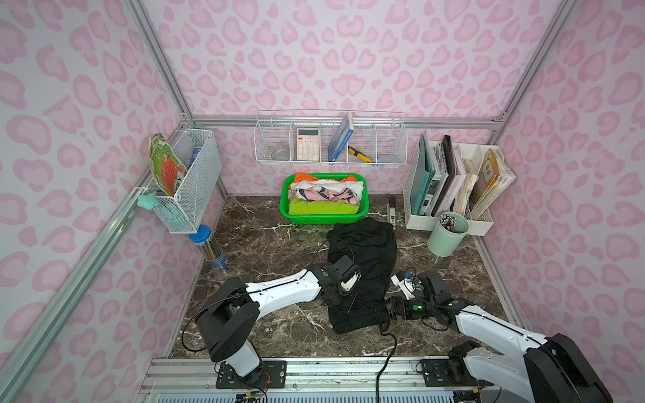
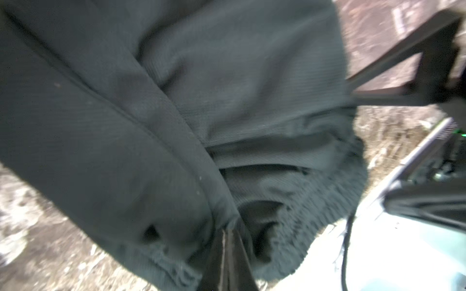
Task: Roll up the shorts
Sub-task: Adjust the shorts at the center of the board, then roll the shorts at the center of the board.
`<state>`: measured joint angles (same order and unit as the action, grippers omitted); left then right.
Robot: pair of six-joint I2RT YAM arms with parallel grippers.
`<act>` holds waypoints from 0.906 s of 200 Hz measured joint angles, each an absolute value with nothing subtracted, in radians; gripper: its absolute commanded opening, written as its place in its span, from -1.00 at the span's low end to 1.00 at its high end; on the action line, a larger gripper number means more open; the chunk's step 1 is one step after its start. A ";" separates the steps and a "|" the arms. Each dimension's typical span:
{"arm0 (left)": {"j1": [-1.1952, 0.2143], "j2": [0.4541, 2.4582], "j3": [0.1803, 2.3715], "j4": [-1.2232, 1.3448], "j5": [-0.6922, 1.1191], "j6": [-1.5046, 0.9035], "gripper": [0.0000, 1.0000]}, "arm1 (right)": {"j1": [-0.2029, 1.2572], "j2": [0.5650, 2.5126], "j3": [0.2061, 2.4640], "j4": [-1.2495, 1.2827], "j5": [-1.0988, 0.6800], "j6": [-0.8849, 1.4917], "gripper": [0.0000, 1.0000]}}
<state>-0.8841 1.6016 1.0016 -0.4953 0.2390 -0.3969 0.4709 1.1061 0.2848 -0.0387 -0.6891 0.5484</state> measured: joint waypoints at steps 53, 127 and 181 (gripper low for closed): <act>-0.884 1.581 0.970 -0.513 0.239 -0.433 -1.00 | 0.492 1.134 0.254 0.035 -0.731 0.555 0.98; -0.884 1.639 0.926 -0.472 0.232 -0.466 -1.00 | 0.516 1.187 0.223 0.167 -0.775 0.580 0.98; -0.882 1.674 0.878 -0.384 0.255 -0.486 -1.00 | 0.521 1.237 0.156 0.374 -0.823 0.632 0.97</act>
